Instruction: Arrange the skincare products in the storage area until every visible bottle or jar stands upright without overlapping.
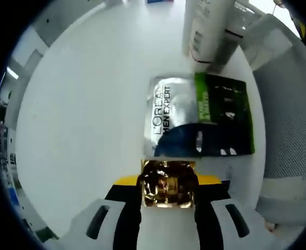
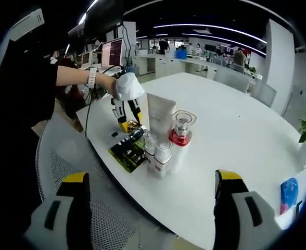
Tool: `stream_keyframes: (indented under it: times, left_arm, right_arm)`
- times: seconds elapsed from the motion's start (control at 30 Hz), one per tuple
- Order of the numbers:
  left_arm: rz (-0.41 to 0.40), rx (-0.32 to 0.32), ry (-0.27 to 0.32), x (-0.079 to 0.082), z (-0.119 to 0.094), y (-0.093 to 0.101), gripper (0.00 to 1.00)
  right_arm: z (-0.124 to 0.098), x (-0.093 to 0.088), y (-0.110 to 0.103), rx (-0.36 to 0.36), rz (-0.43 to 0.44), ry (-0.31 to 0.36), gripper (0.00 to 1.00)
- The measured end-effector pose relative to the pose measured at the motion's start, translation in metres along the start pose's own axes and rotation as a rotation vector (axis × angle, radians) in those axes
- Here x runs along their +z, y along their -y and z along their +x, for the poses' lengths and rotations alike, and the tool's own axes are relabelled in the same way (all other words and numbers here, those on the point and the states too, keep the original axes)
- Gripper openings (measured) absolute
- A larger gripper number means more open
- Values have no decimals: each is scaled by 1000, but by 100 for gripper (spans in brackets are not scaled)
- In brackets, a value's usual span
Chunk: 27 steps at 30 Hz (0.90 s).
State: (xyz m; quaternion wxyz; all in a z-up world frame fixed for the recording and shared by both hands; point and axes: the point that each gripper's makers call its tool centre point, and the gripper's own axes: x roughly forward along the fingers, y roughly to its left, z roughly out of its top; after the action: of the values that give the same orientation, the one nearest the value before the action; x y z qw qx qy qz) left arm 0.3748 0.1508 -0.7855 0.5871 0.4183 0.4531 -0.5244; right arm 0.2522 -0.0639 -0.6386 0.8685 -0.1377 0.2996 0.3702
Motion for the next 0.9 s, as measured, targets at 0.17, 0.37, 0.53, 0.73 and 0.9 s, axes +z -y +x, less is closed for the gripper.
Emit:
stream_keyframes:
  times: [0.17,0.37,0.53,0.73,0.9]
  left_arm:
    - [-6,-5,5,0,1,3,36]
    - [1,-8,-1,0,1,5,36]
    - [8,-10,3,0,1,5,36]
    - [27,-8,6,0,1,6,36]
    - [26,-2,12,0,1,5,37]
  right_arm:
    - [0,1,-3,7,-4,3,100]
    - [-1,-1,-3,9,-9,-2,100]
    - [0,-3,-4,13,-11,-10,100]
    - [1,-1,-5,15,-17,-7,100]
    - [1,-1,-6,18,-20,-9,100]
